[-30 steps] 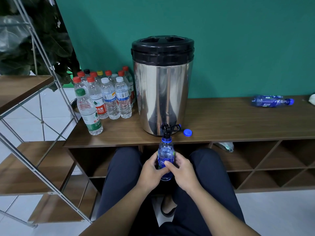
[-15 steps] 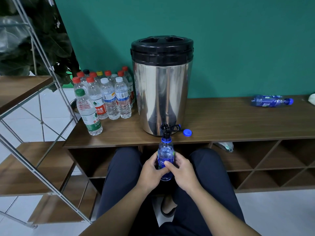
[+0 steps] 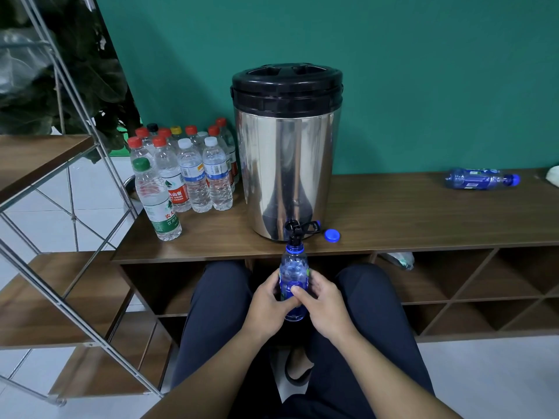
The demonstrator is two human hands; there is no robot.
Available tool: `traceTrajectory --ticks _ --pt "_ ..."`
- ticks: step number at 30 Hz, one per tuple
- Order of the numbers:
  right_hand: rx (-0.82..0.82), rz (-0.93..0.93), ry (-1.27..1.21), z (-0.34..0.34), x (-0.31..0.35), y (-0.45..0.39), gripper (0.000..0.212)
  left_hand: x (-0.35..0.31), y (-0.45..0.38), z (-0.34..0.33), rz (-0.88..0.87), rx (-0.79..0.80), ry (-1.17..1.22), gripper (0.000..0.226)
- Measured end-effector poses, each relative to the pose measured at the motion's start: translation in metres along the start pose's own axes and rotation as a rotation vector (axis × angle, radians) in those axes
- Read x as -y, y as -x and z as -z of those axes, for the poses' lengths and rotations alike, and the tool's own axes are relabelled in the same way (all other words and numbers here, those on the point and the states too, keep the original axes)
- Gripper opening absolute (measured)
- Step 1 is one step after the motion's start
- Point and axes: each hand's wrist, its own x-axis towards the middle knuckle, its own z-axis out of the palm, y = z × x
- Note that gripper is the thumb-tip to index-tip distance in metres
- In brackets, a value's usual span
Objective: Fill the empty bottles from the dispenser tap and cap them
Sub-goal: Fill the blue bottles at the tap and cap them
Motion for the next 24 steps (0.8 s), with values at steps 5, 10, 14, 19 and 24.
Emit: traceTrajectory --ticks 5,10,14,19,24 --pt "-0.002 -0.006 -0.016 -0.0010 0.0001 0.0003 0.044 0.0007 -0.0002 0.0001 0.002 0.000 -0.007 0.058" --pt "0.001 -0.005 -0.015 -0.0004 0.0016 0.0018 0.042 0.0006 0.0006 0.0007 0.000 0.007 0.000 0.056" --pt "-0.001 -0.006 -0.011 0.0000 0.0017 0.0014 0.041 0.0003 0.0008 0.0010 0.001 0.005 -0.004 0.056" --pt "0.002 -0.008 -0.015 -0.0001 0.0017 0.0016 0.042 0.0007 0.0007 0.0010 0.006 0.001 -0.007 0.057" --pt "0.003 -0.006 -0.015 0.0001 0.0015 0.0011 0.043 0.0013 0.0002 0.0007 0.005 -0.003 -0.014 0.057"
